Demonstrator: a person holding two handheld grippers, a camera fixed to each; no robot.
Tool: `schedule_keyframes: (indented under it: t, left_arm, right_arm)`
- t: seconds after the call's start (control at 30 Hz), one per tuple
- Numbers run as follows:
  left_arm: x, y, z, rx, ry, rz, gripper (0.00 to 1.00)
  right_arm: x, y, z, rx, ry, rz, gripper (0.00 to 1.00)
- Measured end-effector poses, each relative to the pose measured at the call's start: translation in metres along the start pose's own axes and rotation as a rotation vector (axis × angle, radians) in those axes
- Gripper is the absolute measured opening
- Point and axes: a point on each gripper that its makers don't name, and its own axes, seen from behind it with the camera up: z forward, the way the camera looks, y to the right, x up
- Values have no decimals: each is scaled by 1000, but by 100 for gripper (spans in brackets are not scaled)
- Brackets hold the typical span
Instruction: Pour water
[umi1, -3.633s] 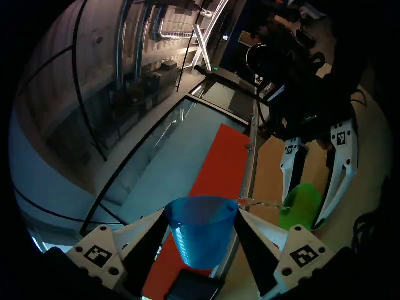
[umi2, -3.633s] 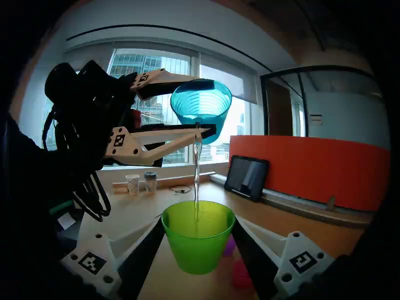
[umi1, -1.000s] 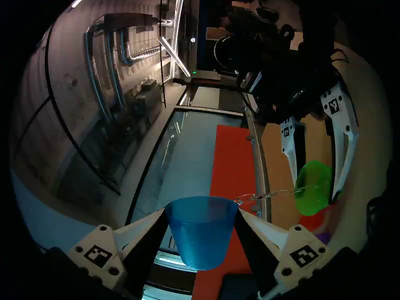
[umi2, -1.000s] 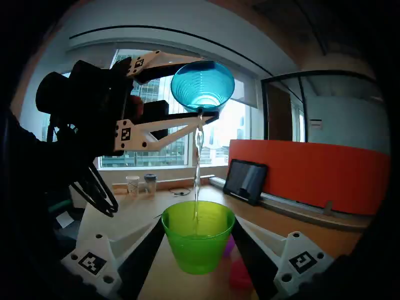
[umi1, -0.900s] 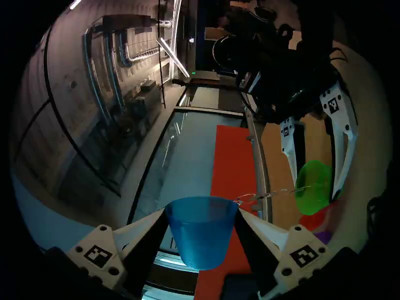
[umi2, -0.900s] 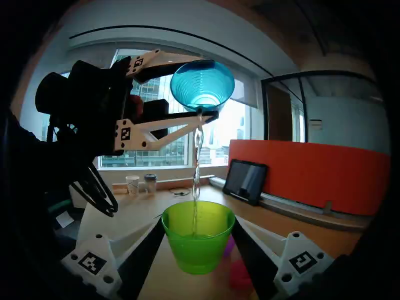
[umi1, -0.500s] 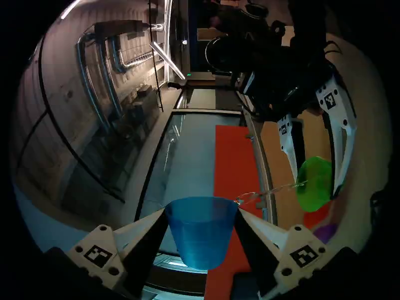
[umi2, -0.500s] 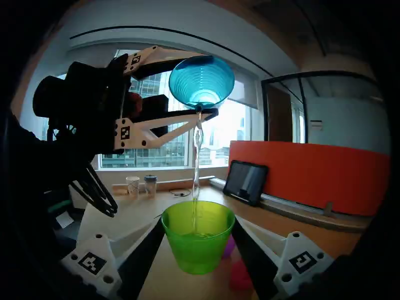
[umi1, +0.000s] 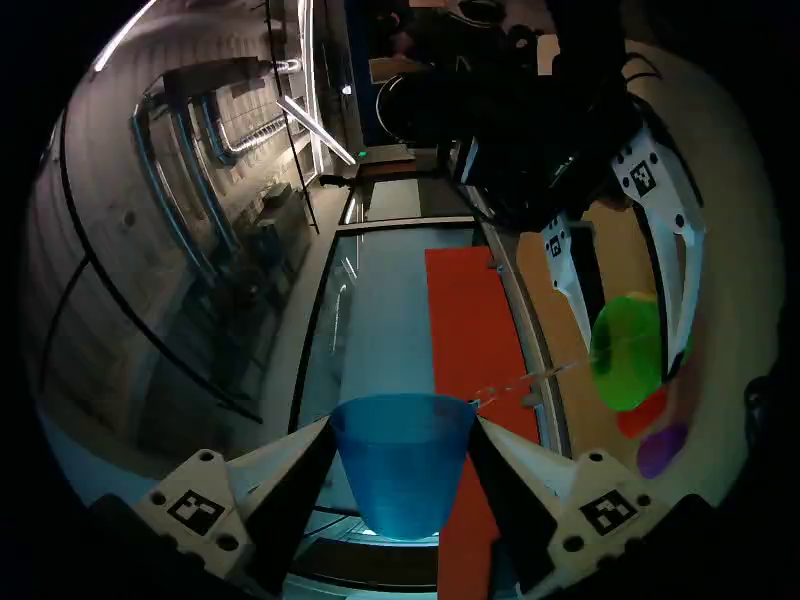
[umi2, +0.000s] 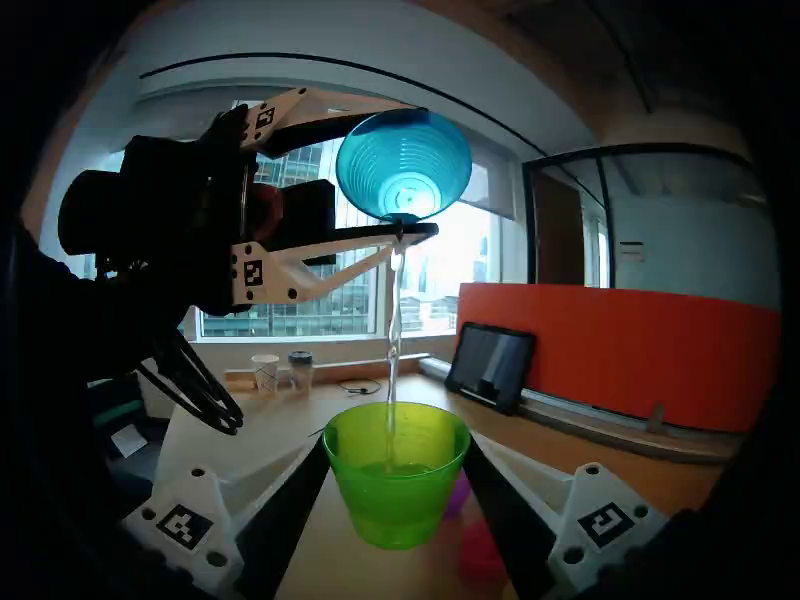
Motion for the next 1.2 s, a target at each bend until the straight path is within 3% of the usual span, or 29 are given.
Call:
schedule_keyframes:
  t: [0.47,0.77,0.97,1.2]
  left_arm:
    - [14,0,-4,8,26,145,88]
    - [17,1,-4,16,36,187,88]
    - [15,2,-5,12,38,137,88]
    - [5,2,-2,9,33,-43,88]
  right_arm:
    - [1,2,-1,-5,7,4,91]
    - [3,2,-1,-5,11,4,91]
    - [3,4,-2,-7,12,2,91]
    - [4,6,-3,-14,20,3,91]
